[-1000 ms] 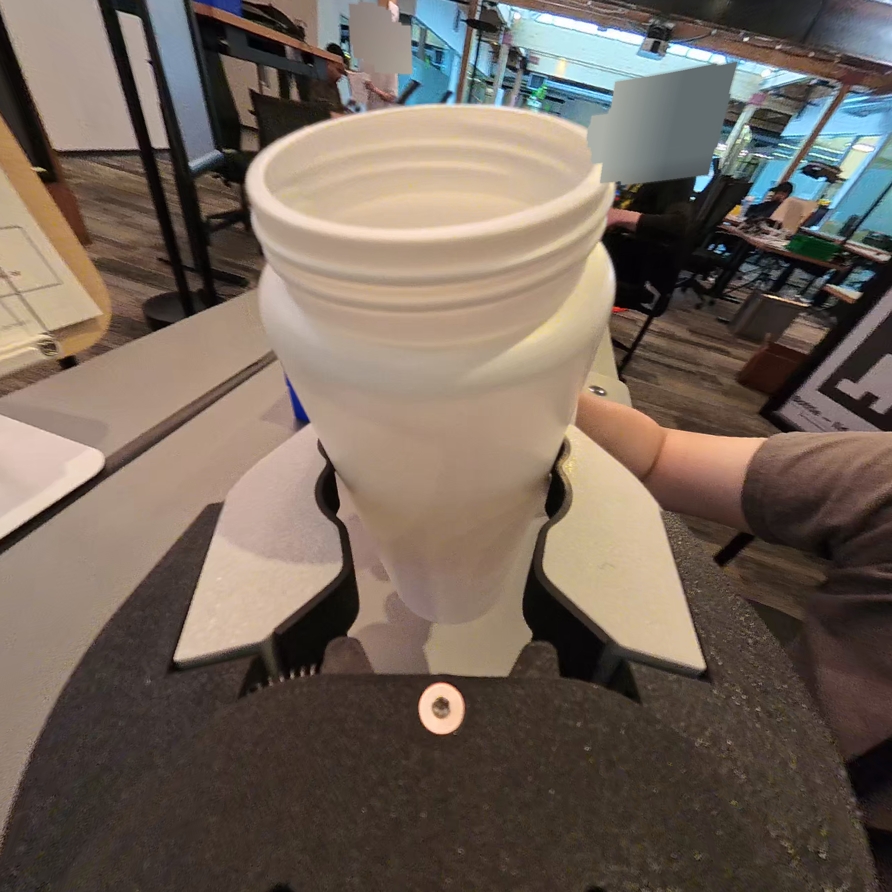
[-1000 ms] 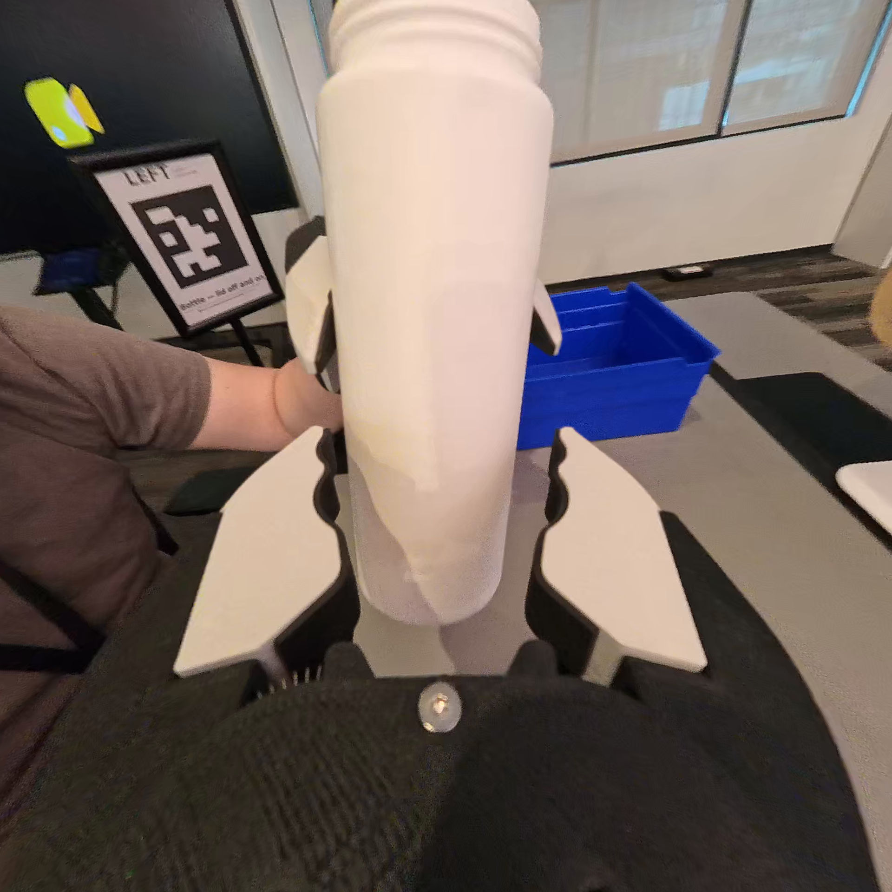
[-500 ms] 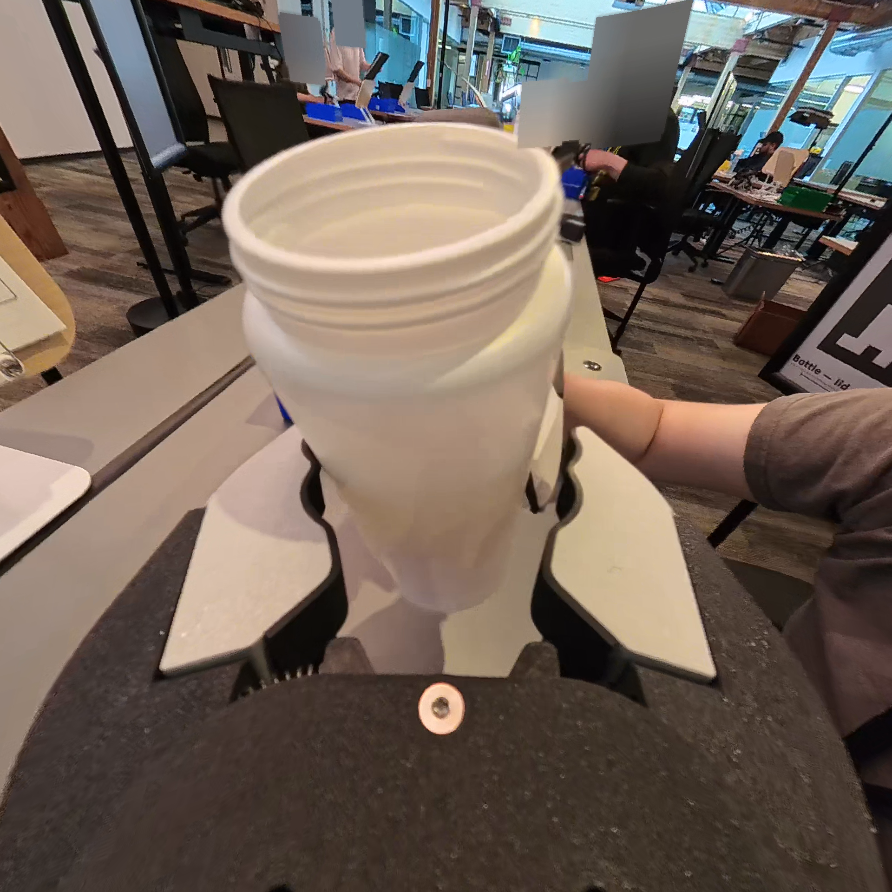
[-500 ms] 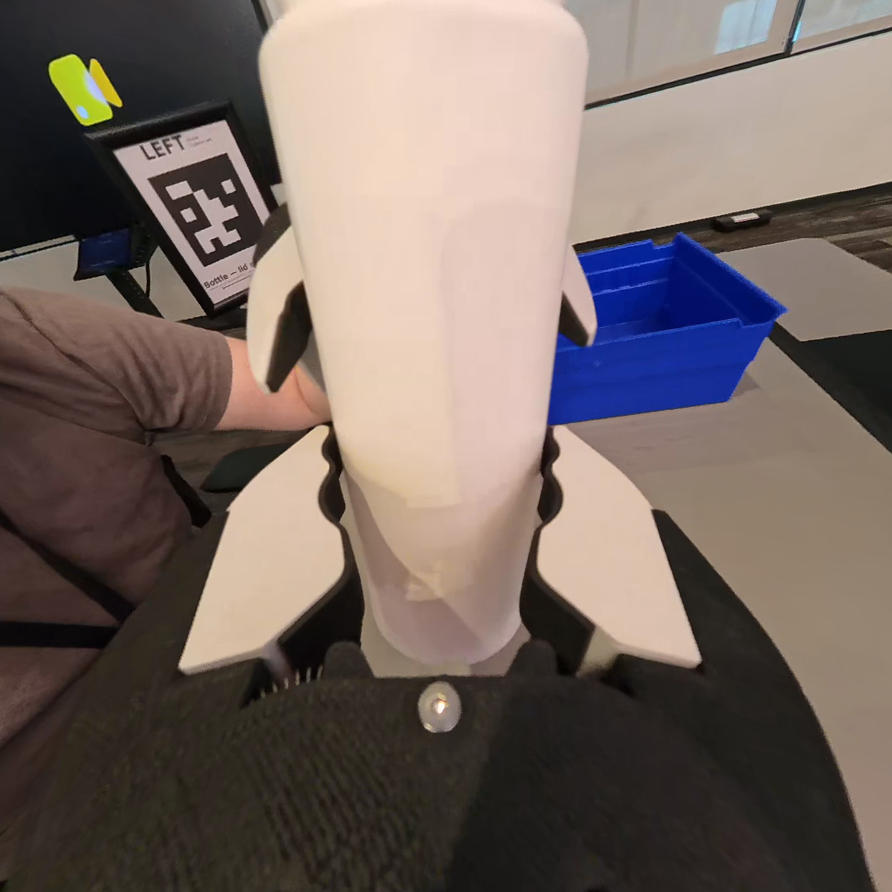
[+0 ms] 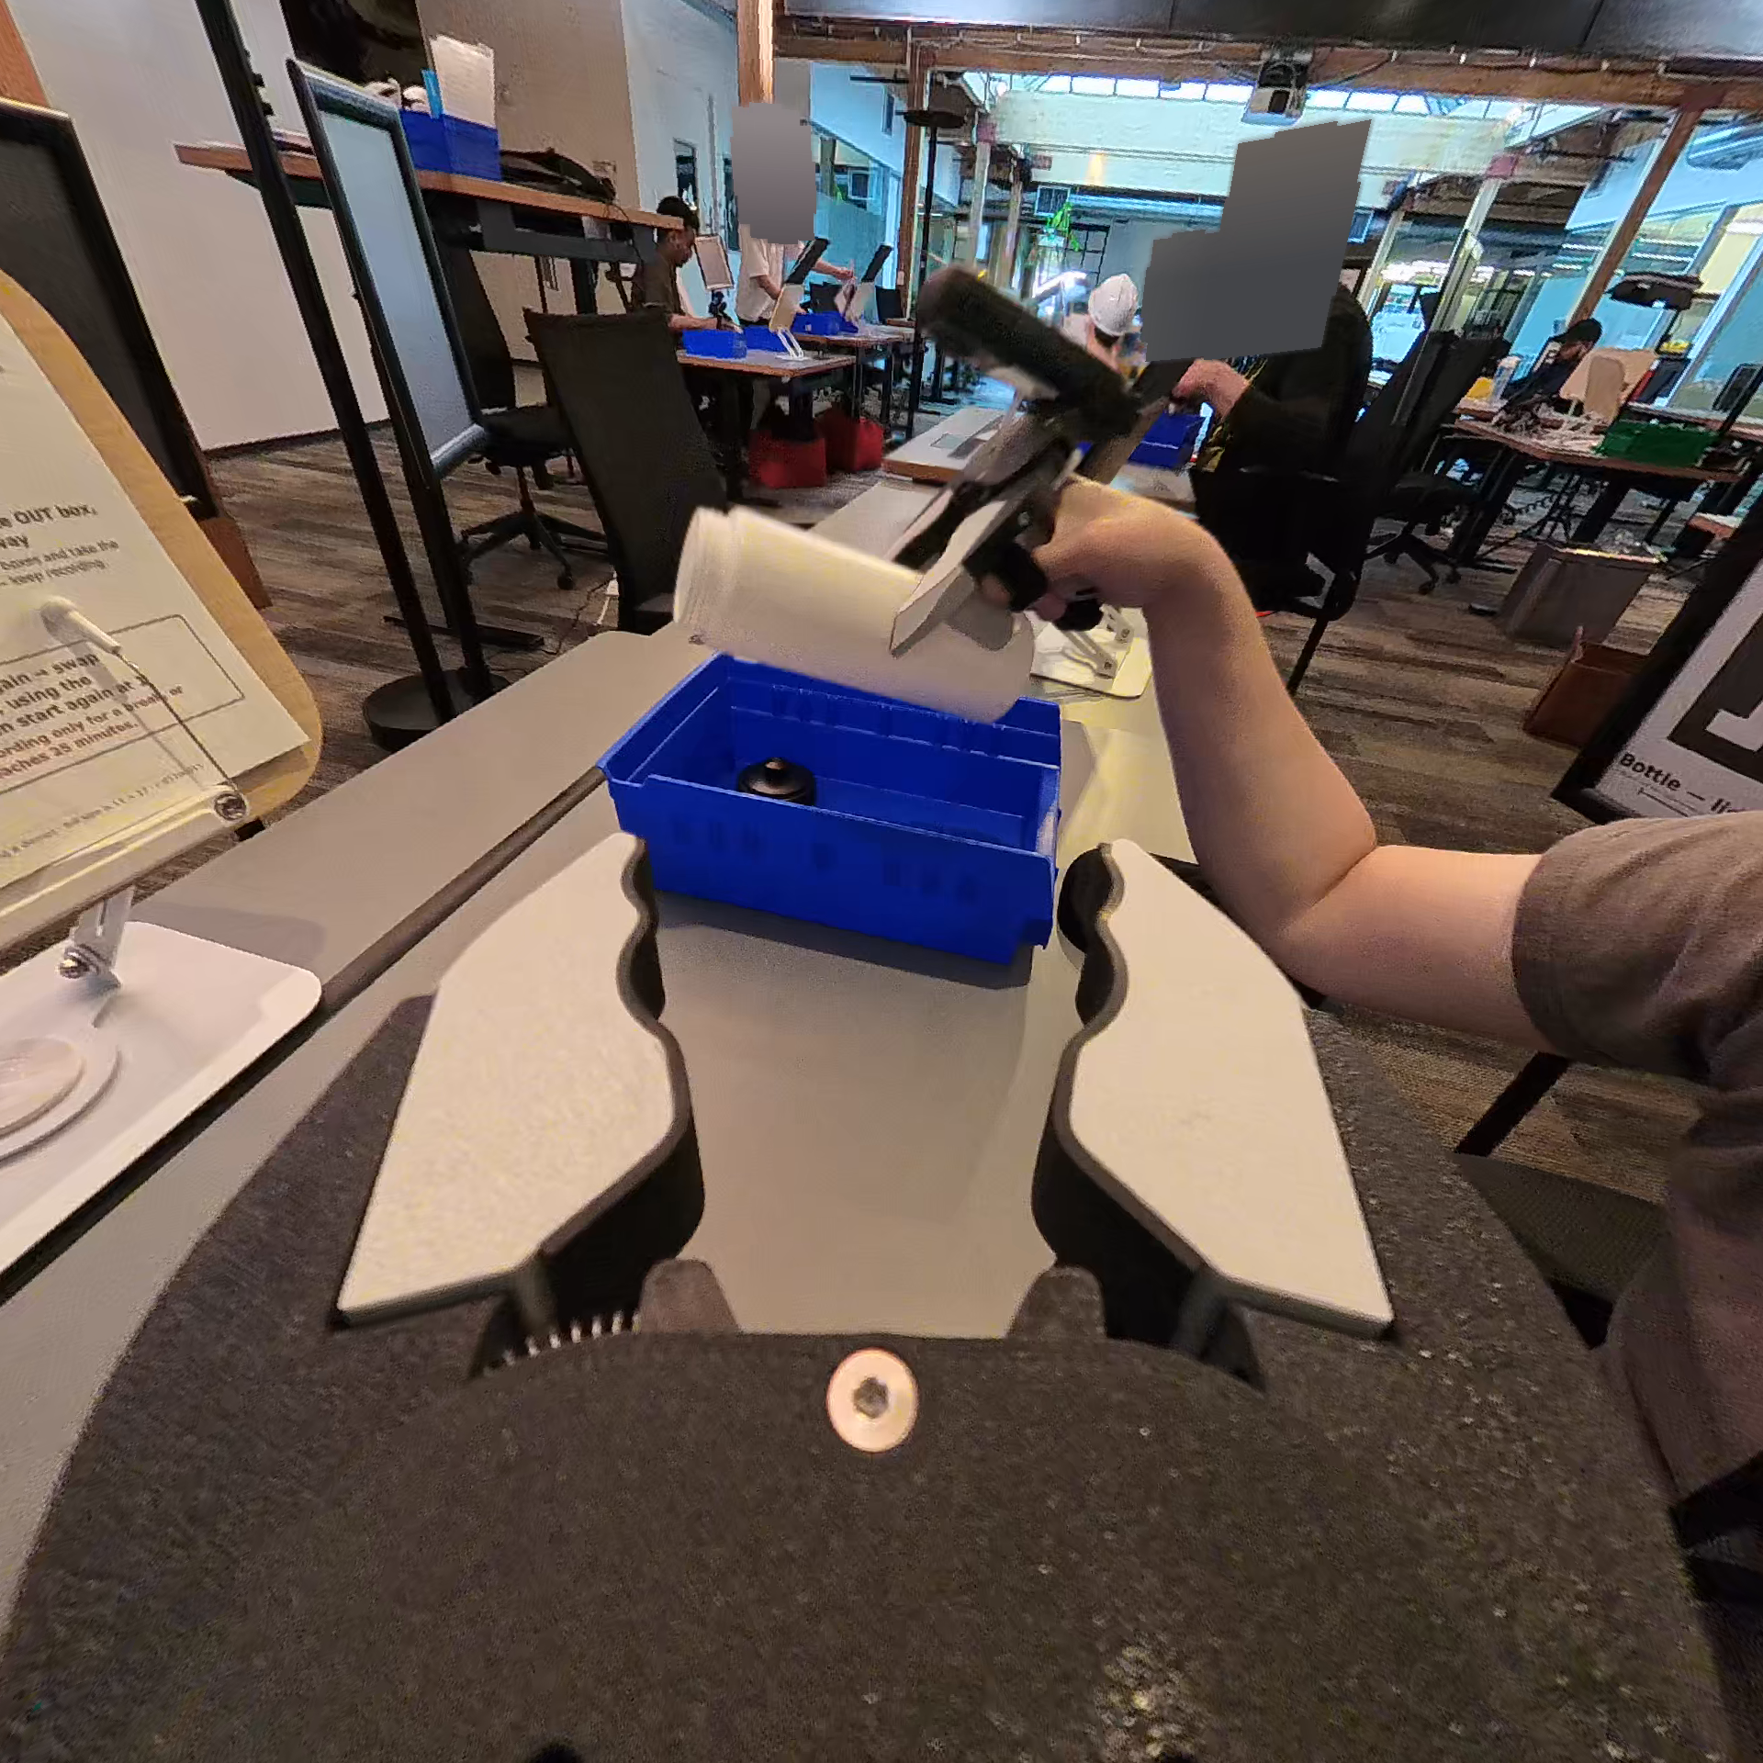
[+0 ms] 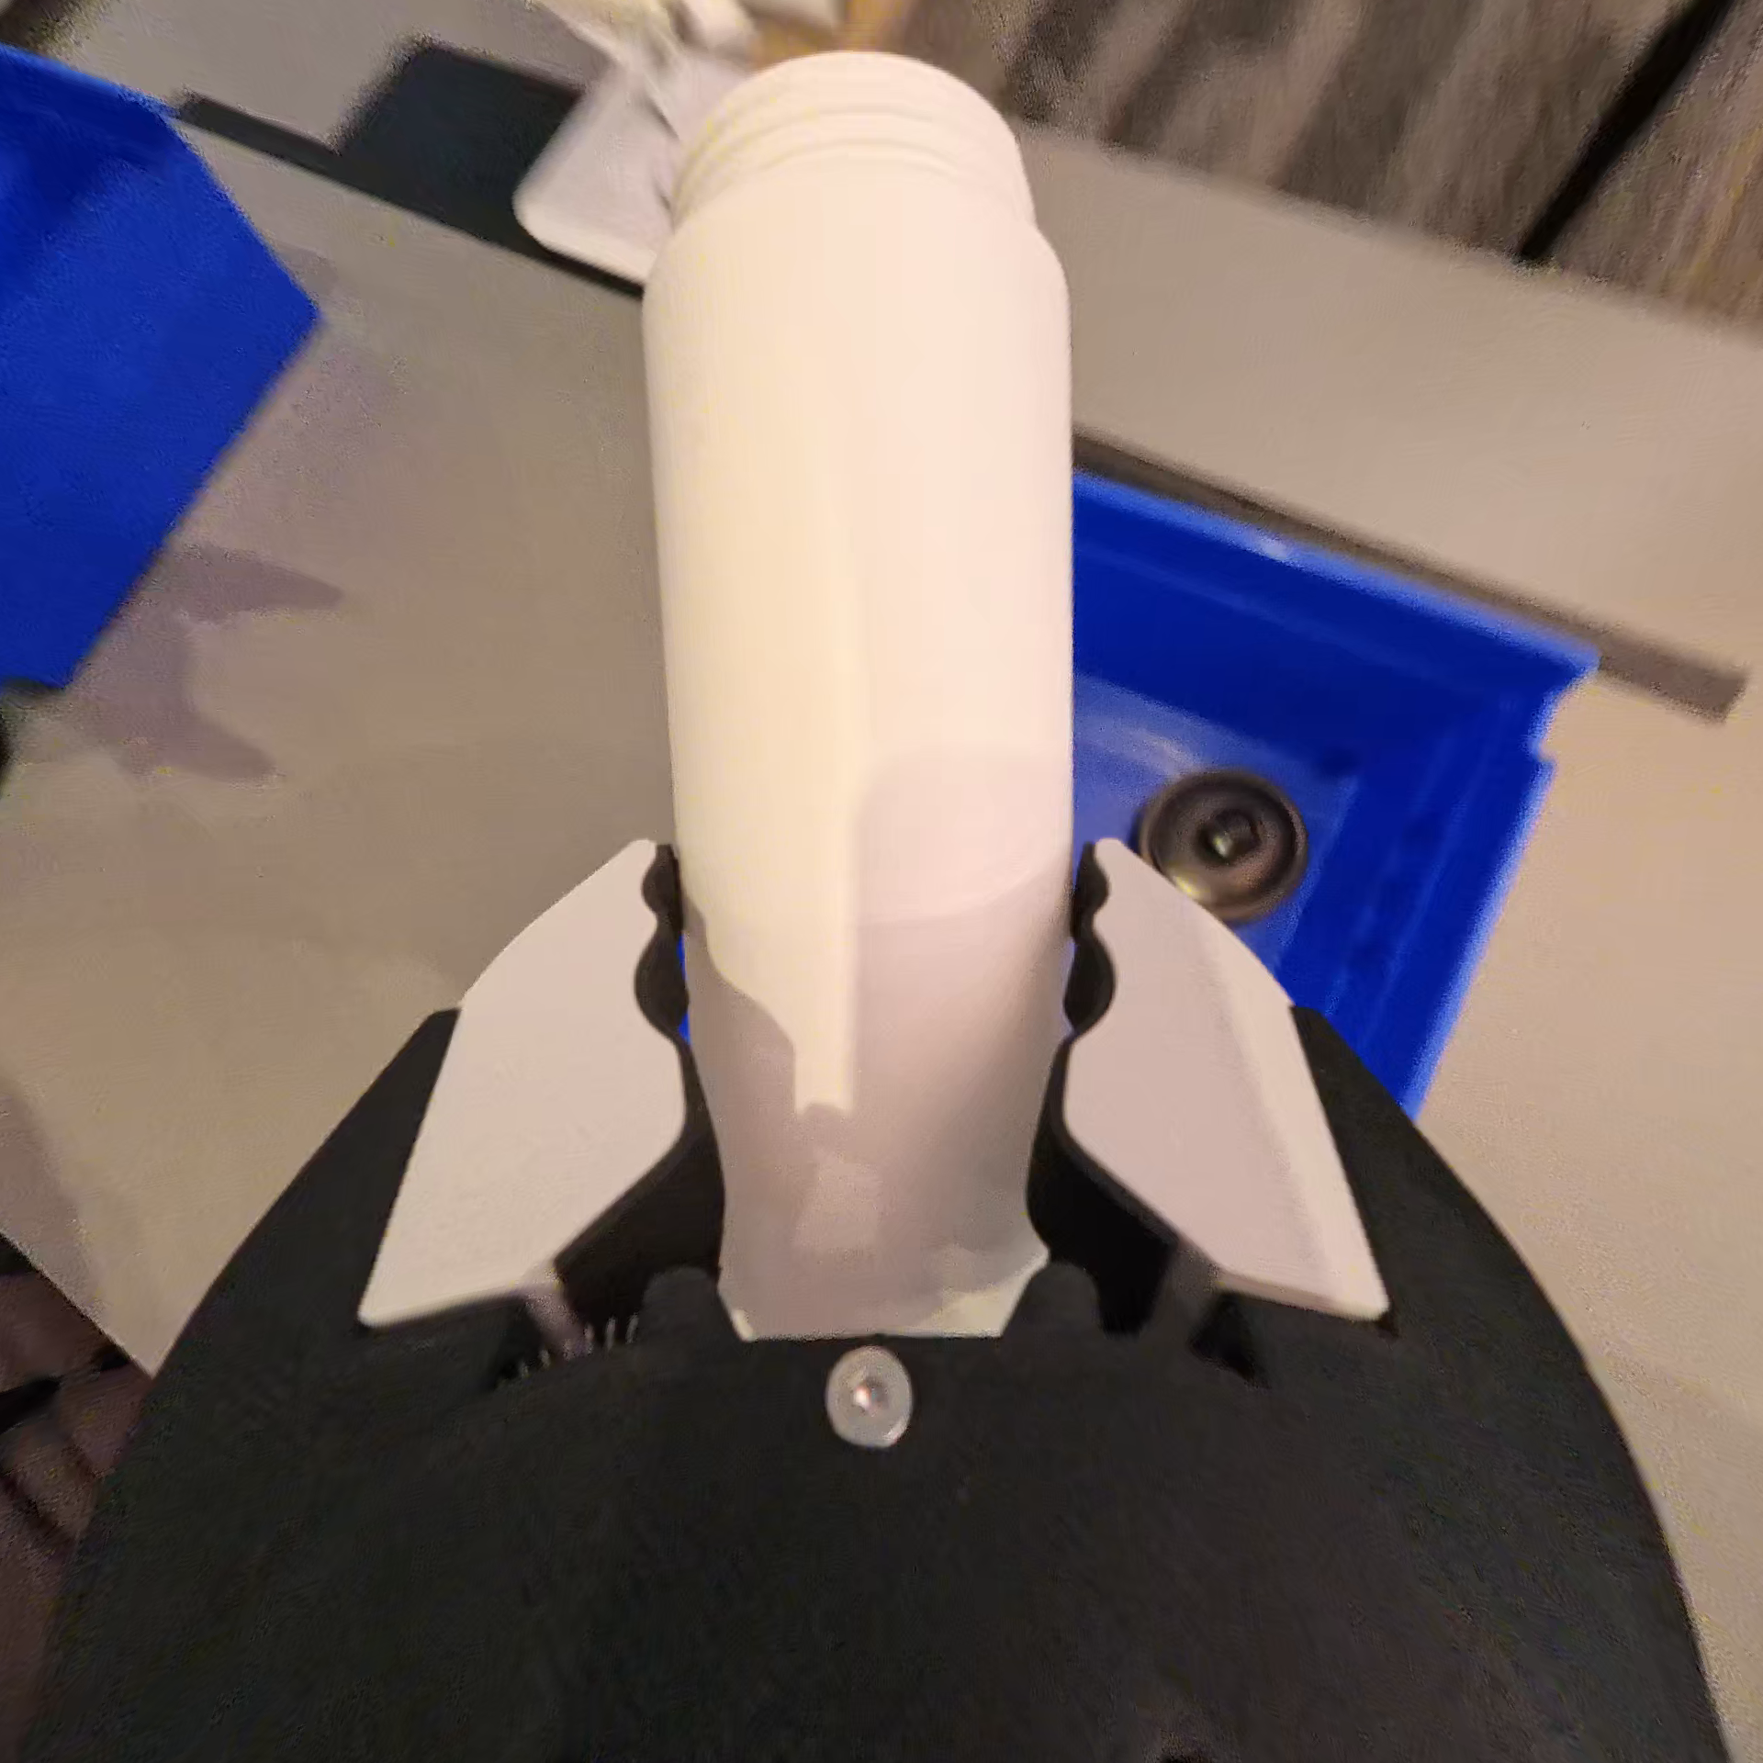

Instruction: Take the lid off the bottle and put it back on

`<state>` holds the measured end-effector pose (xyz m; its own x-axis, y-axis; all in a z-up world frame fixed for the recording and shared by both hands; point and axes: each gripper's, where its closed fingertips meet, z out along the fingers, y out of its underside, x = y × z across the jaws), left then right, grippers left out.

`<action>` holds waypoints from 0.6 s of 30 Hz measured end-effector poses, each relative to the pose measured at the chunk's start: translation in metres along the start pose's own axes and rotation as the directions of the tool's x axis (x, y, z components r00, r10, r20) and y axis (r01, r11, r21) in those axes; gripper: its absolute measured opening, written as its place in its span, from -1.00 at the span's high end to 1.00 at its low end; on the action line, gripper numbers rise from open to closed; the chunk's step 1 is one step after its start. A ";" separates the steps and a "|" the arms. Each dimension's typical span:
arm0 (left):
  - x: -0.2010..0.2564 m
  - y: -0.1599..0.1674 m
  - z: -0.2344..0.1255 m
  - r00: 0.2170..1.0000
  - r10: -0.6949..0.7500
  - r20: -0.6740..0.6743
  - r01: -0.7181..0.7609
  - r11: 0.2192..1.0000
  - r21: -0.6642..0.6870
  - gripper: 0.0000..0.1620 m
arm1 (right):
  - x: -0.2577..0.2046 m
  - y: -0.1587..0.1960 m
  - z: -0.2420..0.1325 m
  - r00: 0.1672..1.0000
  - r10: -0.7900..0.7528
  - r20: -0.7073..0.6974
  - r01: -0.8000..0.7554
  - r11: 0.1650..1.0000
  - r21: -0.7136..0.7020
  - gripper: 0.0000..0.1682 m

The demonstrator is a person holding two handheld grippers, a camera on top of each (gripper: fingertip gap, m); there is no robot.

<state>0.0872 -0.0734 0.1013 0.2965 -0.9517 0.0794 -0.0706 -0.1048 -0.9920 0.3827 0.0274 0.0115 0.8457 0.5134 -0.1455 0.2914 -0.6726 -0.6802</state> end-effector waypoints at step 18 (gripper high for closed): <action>0.005 0.012 0.009 1.000 -0.010 -0.026 0.008 0.999 -0.053 -0.05 | 0.039 0.104 0.090 0.982 0.105 -0.158 -0.180 0.783 -0.596 0.04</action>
<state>0.0968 -0.0768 0.0888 0.2727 -0.9577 0.0914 -0.1189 -0.1278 -0.9847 0.4053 0.0251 -0.1294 0.9317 0.3491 -0.1006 0.3424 -0.9363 -0.0783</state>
